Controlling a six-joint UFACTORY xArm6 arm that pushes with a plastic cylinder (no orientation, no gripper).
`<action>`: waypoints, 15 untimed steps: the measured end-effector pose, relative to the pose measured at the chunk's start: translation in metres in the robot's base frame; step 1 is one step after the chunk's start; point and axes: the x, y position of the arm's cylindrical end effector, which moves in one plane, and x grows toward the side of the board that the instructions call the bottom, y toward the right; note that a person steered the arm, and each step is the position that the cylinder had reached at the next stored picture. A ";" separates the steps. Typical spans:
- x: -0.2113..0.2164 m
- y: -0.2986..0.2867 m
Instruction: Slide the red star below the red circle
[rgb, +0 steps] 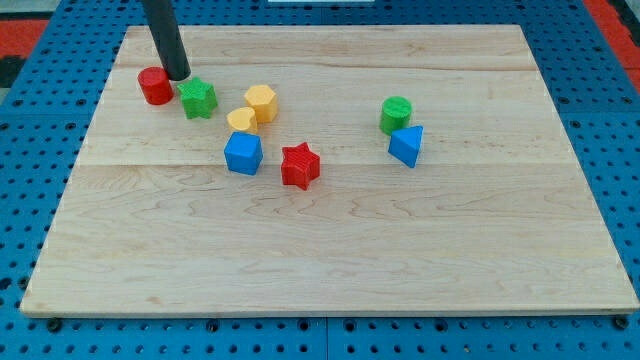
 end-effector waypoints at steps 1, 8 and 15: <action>0.015 -0.022; 0.143 0.287; 0.150 0.247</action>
